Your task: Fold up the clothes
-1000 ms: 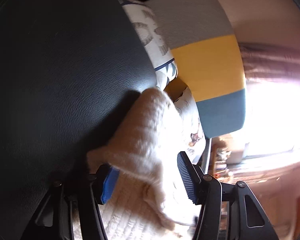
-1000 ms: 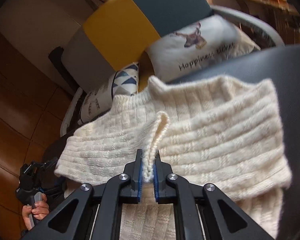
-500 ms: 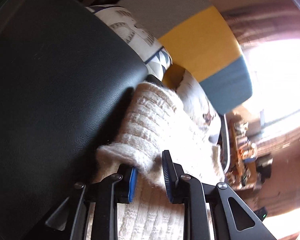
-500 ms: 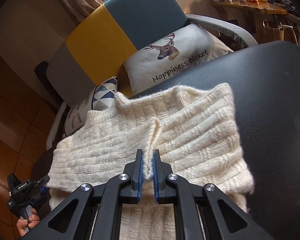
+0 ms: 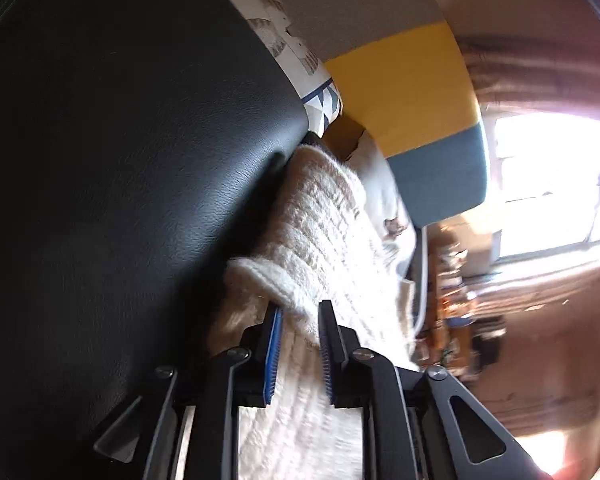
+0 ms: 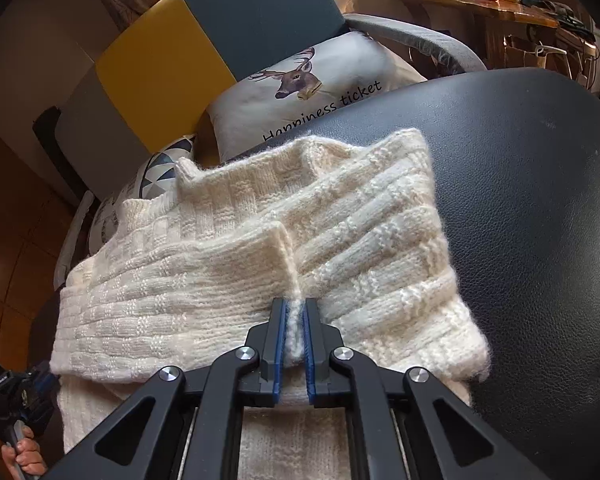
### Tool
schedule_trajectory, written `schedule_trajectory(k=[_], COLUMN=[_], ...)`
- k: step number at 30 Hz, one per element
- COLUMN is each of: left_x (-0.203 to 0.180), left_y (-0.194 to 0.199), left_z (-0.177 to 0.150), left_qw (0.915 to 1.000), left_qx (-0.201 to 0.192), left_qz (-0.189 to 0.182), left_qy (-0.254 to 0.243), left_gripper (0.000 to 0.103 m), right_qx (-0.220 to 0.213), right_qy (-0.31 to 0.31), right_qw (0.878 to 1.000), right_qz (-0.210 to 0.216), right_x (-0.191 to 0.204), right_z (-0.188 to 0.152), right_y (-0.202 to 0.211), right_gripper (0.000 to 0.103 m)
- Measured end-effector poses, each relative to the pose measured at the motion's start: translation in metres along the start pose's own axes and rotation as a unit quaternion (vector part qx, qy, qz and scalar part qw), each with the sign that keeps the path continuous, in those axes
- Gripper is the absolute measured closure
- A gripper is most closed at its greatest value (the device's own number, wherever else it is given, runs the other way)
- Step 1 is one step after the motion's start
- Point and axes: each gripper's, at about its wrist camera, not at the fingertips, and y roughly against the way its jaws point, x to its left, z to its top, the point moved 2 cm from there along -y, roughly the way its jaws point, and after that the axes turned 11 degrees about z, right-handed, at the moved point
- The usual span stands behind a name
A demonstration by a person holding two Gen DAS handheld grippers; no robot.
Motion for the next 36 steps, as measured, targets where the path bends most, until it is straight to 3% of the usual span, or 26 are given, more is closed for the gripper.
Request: schedule_trajectory(k=[4, 5, 10, 15, 16, 17, 18, 20, 24, 25, 29, 31, 34, 36], left_x=[0.013, 0.014, -0.001, -0.016, -0.017, -0.020, -0.023, -0.029, -0.039, -0.041, -0.059, -0.073, -0.093, -0.105], left_y=[0.023, 0.027, 0.013, -0.028, -0.031, -0.030, -0.028, -0.025, -0.015, -0.013, 0.019, 0.024, 0.014, -0.006], left_z=[0.015, 0.019, 0.027, 0.024, 0.025, 0.023, 0.021, 0.014, 0.011, 0.011, 0.023, 0.027, 0.035, 0.038], left_qw=[0.9995, 0.9992, 0.9976, 0.9908, 0.9898, 0.9880, 0.9855, 0.9786, 0.9731, 0.9718, 0.9695, 0.9673, 0.9637, 0.9572], left_qx=[-0.028, -0.033, -0.004, 0.041, 0.040, 0.027, 0.014, -0.011, -0.012, -0.012, -0.070, -0.091, -0.099, -0.096], left_qz=[0.016, 0.021, 0.039, 0.071, 0.076, 0.087, 0.095, 0.122, 0.138, 0.142, 0.134, 0.118, 0.103, 0.121], left_qy=[0.007, 0.003, -0.056, -0.107, -0.114, -0.125, -0.140, -0.166, -0.184, -0.188, -0.193, -0.205, -0.225, -0.245], left_gripper=[0.078, 0.070, 0.063, 0.057, 0.061, 0.079, 0.088, 0.088, 0.087, 0.085, 0.064, 0.053, 0.051, 0.051], right_qx=[0.012, 0.013, 0.012, 0.010, 0.012, 0.013, 0.015, 0.020, 0.042, 0.048, 0.015, 0.000, 0.016, 0.034], right_qy=[0.029, 0.036, 0.035, 0.029, 0.031, 0.034, 0.037, 0.042, 0.049, 0.051, 0.142, 0.186, 0.235, 0.264], right_qw=[0.999, 0.999, 0.998, 0.999, 0.999, 0.999, 0.998, 0.998, 0.997, 0.997, 0.986, 0.981, 0.971, 0.963], right_qz=[-0.030, -0.038, -0.049, -0.042, -0.041, -0.040, -0.039, -0.035, -0.031, -0.030, -0.082, -0.062, -0.044, -0.053], right_x=[0.008, 0.009, 0.009, 0.005, 0.005, 0.005, 0.005, 0.005, 0.006, 0.007, 0.036, 0.056, 0.081, 0.094], right_z=[0.002, 0.002, 0.002, 0.004, 0.004, 0.004, 0.004, 0.005, 0.012, 0.014, 0.022, 0.024, 0.024, 0.023], right_y=[-0.003, -0.003, -0.005, -0.005, -0.006, -0.006, -0.006, -0.007, -0.002, -0.001, 0.022, 0.027, 0.009, -0.011], right_gripper=[0.097, 0.097, 0.097, 0.097, 0.097, 0.097, 0.097, 0.095, 0.087, 0.081, 0.080, 0.080, 0.080, 0.080])
